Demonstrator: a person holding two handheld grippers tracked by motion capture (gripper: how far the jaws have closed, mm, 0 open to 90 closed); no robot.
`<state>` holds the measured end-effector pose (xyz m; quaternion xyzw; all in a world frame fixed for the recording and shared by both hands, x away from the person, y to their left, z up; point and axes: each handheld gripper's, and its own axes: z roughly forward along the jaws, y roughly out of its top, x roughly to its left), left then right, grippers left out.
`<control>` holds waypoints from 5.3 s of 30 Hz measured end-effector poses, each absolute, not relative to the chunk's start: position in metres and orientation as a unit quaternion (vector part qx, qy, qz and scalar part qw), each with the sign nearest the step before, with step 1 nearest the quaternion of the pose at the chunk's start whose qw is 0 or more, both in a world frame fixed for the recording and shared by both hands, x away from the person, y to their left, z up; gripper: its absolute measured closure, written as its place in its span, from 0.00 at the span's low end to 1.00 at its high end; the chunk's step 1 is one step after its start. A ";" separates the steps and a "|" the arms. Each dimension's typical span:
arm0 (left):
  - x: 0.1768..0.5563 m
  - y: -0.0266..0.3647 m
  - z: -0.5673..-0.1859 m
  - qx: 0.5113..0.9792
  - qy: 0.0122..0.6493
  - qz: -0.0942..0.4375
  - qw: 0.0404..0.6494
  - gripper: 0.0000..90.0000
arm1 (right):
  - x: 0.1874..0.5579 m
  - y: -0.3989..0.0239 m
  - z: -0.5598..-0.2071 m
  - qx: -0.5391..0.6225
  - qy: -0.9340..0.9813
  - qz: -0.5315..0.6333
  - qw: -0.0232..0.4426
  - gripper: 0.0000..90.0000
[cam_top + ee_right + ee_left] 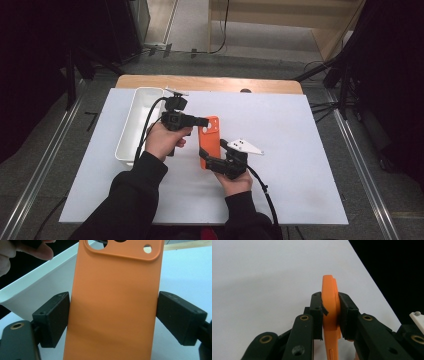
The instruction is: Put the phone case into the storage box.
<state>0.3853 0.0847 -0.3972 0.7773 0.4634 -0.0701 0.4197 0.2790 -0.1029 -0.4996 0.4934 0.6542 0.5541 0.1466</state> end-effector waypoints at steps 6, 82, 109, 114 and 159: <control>0.383 0.082 -0.393 0.781 0.456 -0.059 0.423 0.85 | 0.279 -0.101 -0.490 0.495 0.667 0.535 0.154 0.12; 0.343 0.108 -0.377 0.856 0.238 -0.059 0.455 0.84 | 0.311 -0.167 -0.415 0.269 0.848 0.455 0.025 0.20; 0.328 0.089 -0.380 0.882 0.164 -0.097 0.431 0.84 | 0.306 -0.182 -0.404 0.209 0.865 0.455 -0.026 0.21; 0.329 0.086 -0.382 0.883 0.155 -0.105 0.430 0.84 | 0.305 -0.184 -0.405 0.204 0.865 0.457 -0.034 0.21; 0.328 0.075 -0.388 0.888 0.116 -0.139 0.422 0.84 | 0.313 -0.179 -0.419 0.148 0.866 0.466 -0.100 0.79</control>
